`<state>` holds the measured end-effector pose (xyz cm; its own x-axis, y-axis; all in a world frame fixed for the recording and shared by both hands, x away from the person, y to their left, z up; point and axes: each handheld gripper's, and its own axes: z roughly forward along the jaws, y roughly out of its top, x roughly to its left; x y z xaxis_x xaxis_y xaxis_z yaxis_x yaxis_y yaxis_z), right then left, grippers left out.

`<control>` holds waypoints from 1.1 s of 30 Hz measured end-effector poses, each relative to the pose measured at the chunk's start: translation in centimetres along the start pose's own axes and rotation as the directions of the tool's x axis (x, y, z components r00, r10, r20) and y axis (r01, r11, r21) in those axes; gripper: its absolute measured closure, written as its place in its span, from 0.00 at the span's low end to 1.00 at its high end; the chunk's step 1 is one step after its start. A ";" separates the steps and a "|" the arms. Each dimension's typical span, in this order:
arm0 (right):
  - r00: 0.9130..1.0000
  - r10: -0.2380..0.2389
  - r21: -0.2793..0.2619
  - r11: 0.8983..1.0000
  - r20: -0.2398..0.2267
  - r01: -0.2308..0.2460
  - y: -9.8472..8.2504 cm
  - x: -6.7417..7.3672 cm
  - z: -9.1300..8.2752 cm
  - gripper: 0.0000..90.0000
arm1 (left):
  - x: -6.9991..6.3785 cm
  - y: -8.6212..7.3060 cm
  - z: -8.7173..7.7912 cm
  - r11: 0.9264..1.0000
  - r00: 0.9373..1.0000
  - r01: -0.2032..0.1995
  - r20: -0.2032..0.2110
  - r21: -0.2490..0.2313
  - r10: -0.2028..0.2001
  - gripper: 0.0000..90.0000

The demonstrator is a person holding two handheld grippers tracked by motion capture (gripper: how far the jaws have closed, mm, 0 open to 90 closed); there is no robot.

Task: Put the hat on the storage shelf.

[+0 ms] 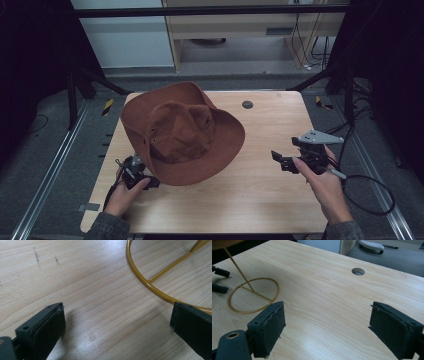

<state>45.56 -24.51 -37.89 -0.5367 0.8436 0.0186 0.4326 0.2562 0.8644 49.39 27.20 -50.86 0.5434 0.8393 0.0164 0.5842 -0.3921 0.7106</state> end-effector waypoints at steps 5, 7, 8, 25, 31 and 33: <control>1.000 -0.005 0.016 1.000 0.024 0.005 -1.5 -0.2 0.8 0.15 | 0.0 0.0 0.0 1.000 1.000 0.000 0.000 0.000 0.000 0.00; 0.999 0.004 0.029 1.000 0.033 -0.005 -2.0 -0.1 1.3 0.15 | 0.0 0.0 0.0 1.000 1.000 0.000 0.000 0.000 0.000 0.00; 0.999 0.004 0.029 1.000 0.033 -0.005 -2.0 -0.1 1.3 0.15 | 0.0 0.0 0.0 1.000 1.000 0.000 0.000 0.000 0.000 0.00; 0.999 0.043 0.140 0.989 0.023 -0.046 -5.5 0.9 6.5 0.15 | 0.0 0.0 0.0 1.000 1.000 0.000 0.000 0.000 0.000 0.00; 0.998 0.067 0.194 0.979 0.019 -0.069 -6.4 1.0 8.0 0.16 | 0.0 0.0 0.0 1.000 1.000 0.000 0.000 0.000 0.000 0.00; 0.997 0.074 0.192 0.978 0.021 -0.077 -6.5 1.1 8.2 0.16 | 0.0 0.0 0.0 1.000 1.000 0.000 0.000 0.000 0.000 0.00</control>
<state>48.07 -21.40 -47.61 -0.4882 0.8697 0.0723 0.6035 0.2766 0.7478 49.39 27.20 -50.86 0.5435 0.8393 0.0161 0.5843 -0.3920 0.7106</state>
